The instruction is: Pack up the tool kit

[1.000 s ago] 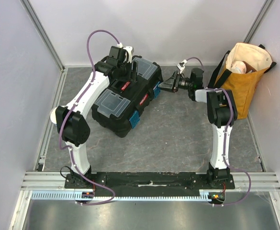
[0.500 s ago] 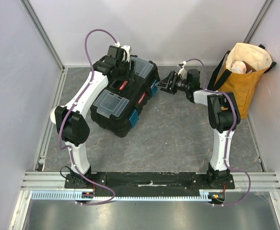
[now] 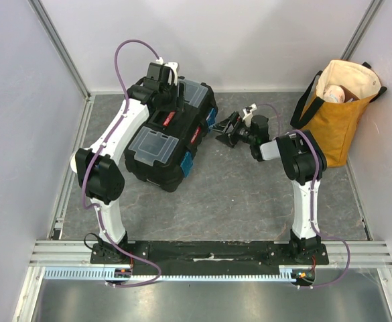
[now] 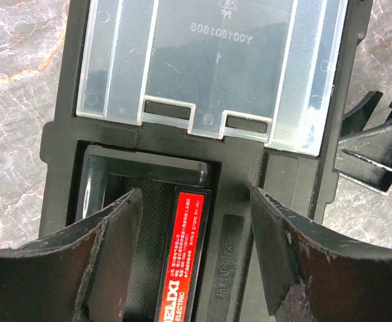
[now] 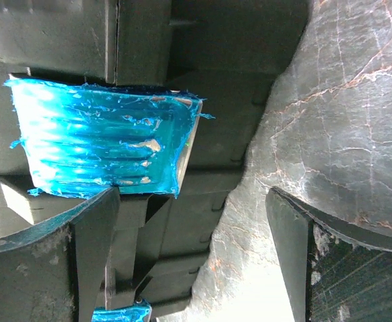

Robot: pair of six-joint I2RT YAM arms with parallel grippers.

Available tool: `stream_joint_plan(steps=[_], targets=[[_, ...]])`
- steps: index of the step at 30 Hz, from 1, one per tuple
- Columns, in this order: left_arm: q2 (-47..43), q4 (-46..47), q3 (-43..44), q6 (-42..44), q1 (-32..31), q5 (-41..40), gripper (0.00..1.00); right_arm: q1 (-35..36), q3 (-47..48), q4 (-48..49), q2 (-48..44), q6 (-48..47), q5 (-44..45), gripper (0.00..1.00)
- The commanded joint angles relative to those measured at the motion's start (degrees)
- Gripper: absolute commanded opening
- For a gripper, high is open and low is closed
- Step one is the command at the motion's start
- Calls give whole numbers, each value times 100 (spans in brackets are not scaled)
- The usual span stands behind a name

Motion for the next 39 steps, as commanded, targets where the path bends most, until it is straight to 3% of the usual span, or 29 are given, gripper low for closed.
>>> stream_joint_plan(steps=[1, 8, 17, 30, 39], targets=[[152, -463, -31, 149, -198, 449, 72, 402, -56, 1329, -169, 479, 587, 98], [160, -463, -48, 158, -189, 432, 72, 403, -224, 1021, -512, 56, 1045, 98], [169, -463, -48, 158, -189, 458, 72, 420, 75, 1425, -197, 319, 1142, 98], [187, -507, -48, 123, -189, 423, 72, 403, 14, 3042, 173, 1155, 1186, 98], [196, -516, -31, 88, -189, 414, 72, 394, 312, 2893, 392, 1233, 1010, 98]])
